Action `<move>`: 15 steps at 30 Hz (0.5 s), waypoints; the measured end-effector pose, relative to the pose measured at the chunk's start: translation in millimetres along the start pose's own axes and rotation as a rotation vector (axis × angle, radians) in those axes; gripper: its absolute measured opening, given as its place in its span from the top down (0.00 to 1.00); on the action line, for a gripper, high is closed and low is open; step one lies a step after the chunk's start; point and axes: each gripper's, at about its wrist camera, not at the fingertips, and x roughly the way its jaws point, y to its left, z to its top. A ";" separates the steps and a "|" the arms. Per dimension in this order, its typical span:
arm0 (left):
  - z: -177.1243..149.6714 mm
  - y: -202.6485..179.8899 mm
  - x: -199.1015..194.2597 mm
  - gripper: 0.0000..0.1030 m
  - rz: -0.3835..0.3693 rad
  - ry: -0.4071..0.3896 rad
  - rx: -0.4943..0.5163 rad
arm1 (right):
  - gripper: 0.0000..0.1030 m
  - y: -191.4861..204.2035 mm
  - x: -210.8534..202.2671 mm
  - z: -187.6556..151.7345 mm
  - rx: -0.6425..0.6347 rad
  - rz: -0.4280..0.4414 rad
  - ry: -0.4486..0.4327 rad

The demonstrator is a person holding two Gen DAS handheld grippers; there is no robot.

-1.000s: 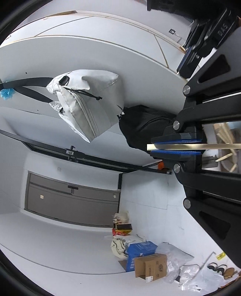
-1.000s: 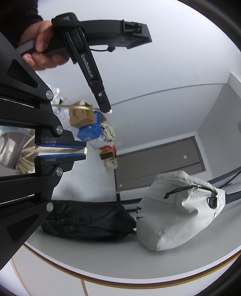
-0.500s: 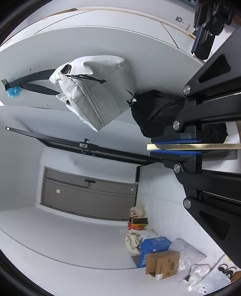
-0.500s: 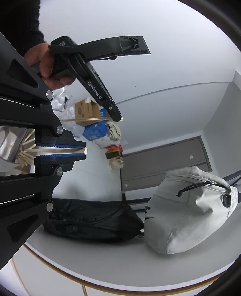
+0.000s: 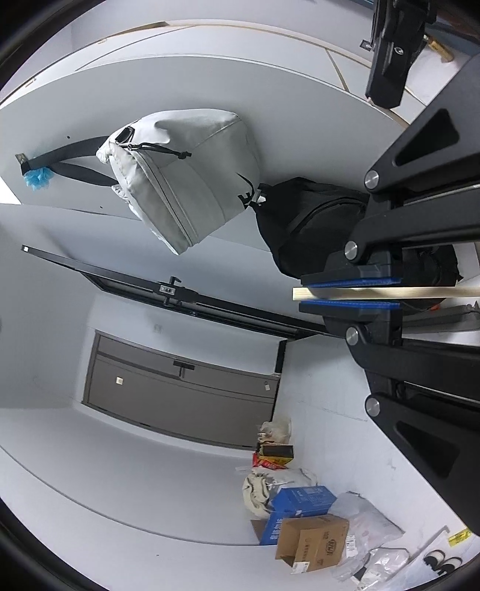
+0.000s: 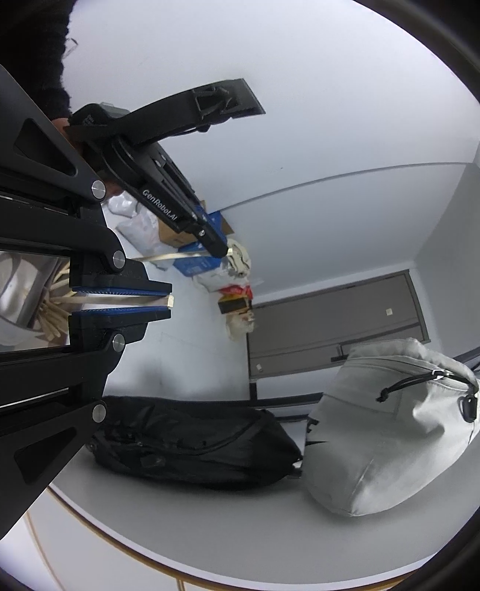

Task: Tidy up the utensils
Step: 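Carry both held sticks up over the holder opening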

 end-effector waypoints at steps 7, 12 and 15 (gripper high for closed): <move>-8.9 -4.6 5.2 0.98 -0.022 -0.003 0.020 | 0.95 -2.6 3.0 -5.3 0.010 0.003 0.017; -18.9 -3.7 5.7 0.98 -0.022 0.007 0.020 | 0.95 -5.1 5.3 -6.9 0.025 0.013 0.027; -23.5 -3.7 6.8 0.98 -0.023 0.016 0.019 | 0.95 -5.4 9.6 -10.2 0.023 0.015 0.041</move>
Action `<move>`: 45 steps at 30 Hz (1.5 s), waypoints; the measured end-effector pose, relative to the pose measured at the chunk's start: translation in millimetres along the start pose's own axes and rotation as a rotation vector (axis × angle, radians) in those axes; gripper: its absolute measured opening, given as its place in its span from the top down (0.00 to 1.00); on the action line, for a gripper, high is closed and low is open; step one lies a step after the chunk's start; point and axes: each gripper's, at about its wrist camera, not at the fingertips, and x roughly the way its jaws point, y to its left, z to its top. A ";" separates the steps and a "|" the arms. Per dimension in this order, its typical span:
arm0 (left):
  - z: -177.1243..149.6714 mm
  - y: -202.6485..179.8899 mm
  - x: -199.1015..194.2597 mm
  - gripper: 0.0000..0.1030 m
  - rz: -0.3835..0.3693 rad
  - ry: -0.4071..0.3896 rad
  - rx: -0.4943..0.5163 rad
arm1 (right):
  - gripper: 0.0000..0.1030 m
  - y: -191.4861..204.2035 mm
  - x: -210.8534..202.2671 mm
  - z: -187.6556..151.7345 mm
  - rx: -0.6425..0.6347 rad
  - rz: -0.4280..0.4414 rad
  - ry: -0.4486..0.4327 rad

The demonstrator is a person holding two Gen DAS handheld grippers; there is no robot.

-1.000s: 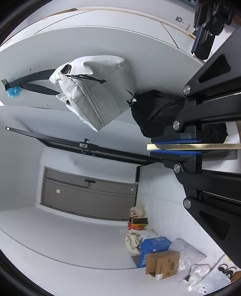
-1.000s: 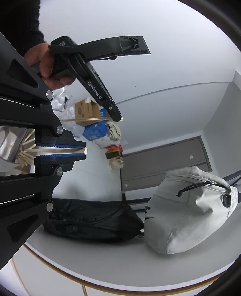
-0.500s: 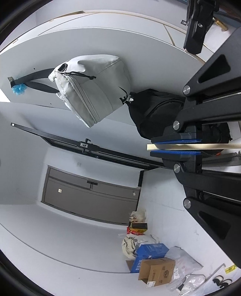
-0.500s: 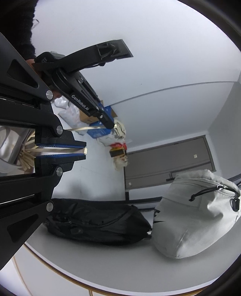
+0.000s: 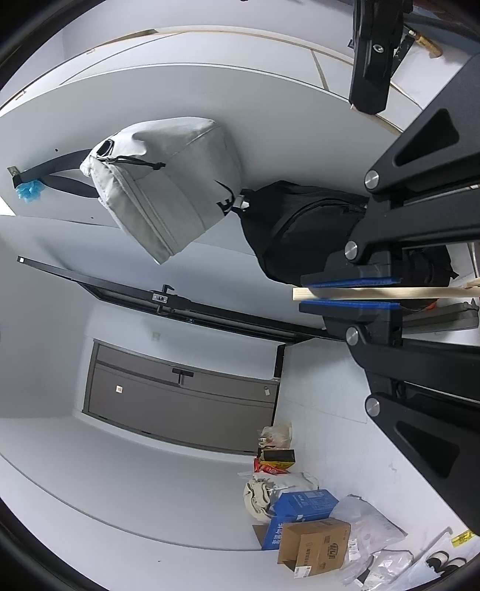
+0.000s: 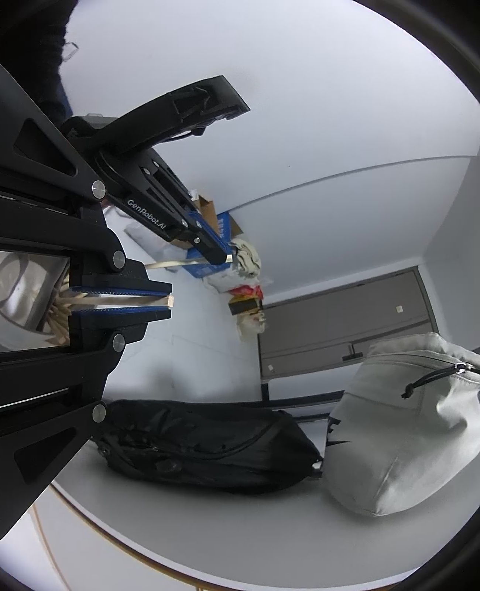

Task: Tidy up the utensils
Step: 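Carry both held sticks up over the holder opening, then open both grippers above the holder to drop the sticks in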

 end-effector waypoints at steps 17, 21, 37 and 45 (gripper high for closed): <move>-7.9 -2.6 -8.7 0.98 -0.069 0.096 0.021 | 0.95 -0.6 16.8 -12.6 -0.003 0.019 0.068; -8.2 -0.1 -9.4 0.98 -0.095 0.123 0.018 | 0.95 0.1 19.5 -16.3 -0.007 0.029 0.081; -8.6 -3.2 -16.5 0.98 -0.168 0.254 0.050 | 0.95 -7.6 32.0 -30.5 0.021 0.046 0.128; -11.3 -3.0 -21.9 0.98 -0.182 0.323 0.037 | 0.95 -18.2 28.8 -39.1 0.102 0.089 0.108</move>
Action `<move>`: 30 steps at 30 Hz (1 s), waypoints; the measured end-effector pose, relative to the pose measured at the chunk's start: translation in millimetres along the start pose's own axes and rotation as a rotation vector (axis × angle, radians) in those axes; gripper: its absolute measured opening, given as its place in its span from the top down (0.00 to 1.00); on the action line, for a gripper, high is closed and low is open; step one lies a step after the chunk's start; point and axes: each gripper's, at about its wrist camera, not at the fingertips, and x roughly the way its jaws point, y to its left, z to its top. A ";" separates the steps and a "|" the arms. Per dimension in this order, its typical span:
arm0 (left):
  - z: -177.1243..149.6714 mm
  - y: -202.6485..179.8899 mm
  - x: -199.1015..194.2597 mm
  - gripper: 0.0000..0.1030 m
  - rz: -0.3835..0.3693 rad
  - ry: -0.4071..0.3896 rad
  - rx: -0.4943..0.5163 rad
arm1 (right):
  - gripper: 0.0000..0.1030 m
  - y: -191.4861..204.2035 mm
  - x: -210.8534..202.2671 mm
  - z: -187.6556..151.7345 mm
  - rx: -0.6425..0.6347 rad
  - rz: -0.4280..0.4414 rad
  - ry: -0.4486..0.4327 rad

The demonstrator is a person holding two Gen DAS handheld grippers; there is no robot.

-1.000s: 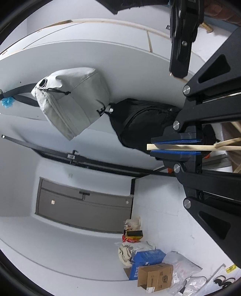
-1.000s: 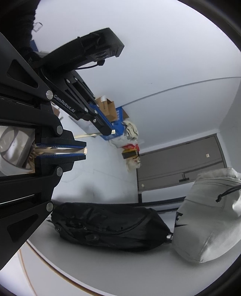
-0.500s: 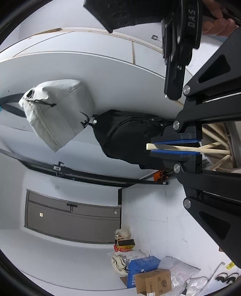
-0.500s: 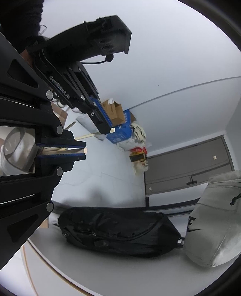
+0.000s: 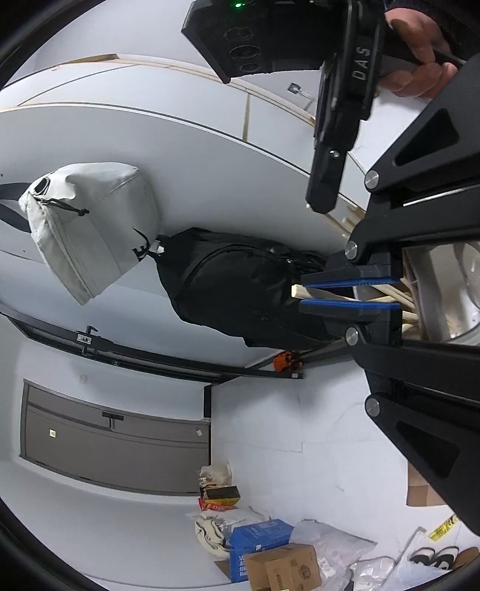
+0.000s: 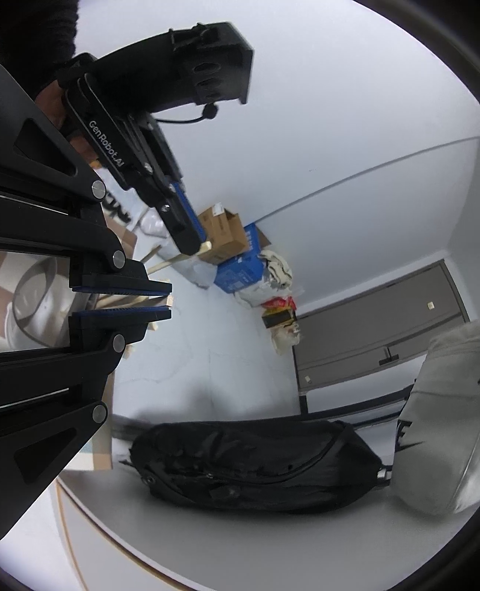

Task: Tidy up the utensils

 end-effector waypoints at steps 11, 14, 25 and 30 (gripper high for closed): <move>0.9 -3.3 -13.6 0.93 -0.012 0.063 -0.031 | 0.64 -7.2 -22.3 0.6 0.093 0.048 -0.063; 2.9 -8.9 -25.9 0.60 0.032 0.049 -0.031 | 0.48 -5.4 -41.4 -2.3 0.107 0.049 -0.118; -12.1 -38.4 -64.9 0.20 0.228 -0.023 -0.055 | 0.05 15.0 -103.1 -32.5 0.051 -0.033 -0.244; -22.5 -49.9 -76.6 0.13 0.303 -0.023 -0.060 | 0.00 29.7 -116.6 -54.1 -0.040 -0.111 -0.279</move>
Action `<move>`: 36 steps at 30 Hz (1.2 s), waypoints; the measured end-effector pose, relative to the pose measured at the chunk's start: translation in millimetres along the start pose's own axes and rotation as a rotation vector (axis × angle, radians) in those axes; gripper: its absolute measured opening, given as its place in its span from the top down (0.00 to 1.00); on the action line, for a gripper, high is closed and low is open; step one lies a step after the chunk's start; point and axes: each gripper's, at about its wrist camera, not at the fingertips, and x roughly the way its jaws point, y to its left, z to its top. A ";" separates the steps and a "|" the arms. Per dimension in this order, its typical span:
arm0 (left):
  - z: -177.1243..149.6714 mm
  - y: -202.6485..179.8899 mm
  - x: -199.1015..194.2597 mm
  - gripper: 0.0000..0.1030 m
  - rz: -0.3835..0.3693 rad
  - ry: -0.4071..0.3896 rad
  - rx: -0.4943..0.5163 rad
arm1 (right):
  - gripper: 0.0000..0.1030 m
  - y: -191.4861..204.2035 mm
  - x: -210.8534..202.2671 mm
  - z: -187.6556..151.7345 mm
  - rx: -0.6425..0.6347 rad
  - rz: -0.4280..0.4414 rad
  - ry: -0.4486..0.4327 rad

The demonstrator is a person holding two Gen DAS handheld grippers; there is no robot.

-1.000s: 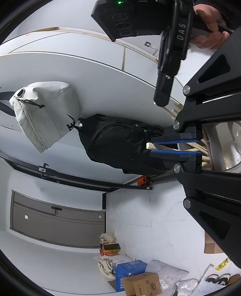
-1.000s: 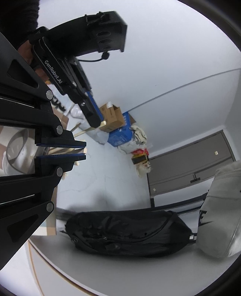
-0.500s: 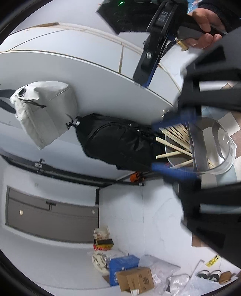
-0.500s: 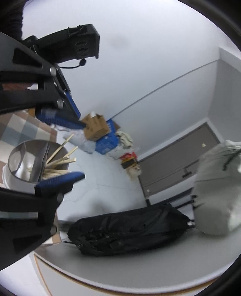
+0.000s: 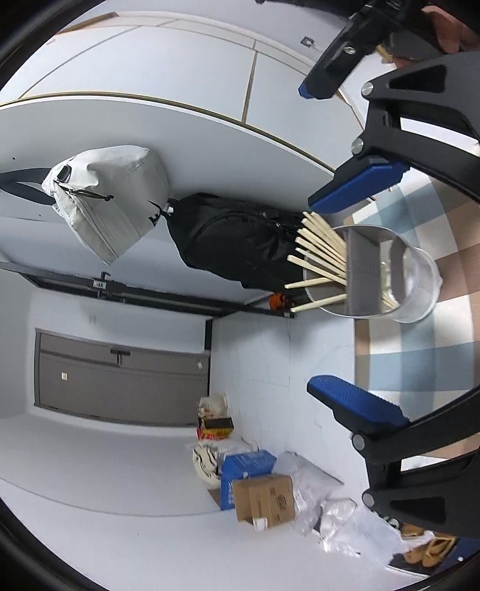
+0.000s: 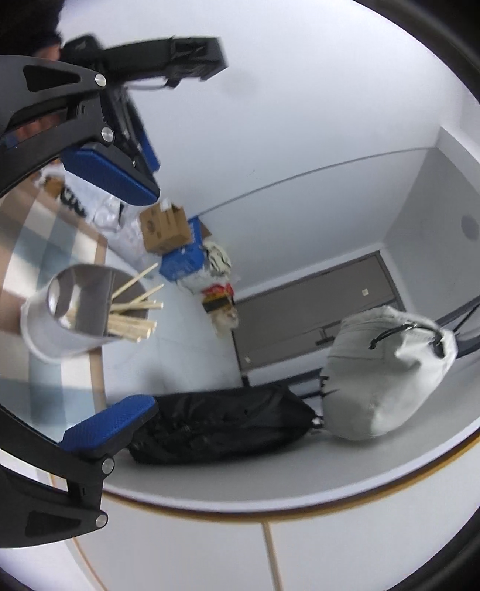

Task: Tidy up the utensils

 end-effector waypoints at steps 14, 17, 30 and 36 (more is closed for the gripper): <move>-24.5 -23.5 -42.7 0.02 0.160 -0.076 0.029 | 0.00 4.2 -42.7 -32.6 -0.057 -0.041 -0.022; -26.7 -21.9 -43.9 0.02 0.165 -0.075 0.019 | 0.00 3.4 -45.7 -36.4 -0.057 -0.042 -0.026; -35.0 -29.5 -48.3 0.02 0.195 -0.093 0.044 | 0.00 5.5 -52.6 -42.3 -0.070 -0.040 -0.040; -37.1 -30.4 -47.4 0.02 0.196 -0.100 0.051 | 0.00 3.0 -55.7 -43.1 -0.058 -0.043 -0.043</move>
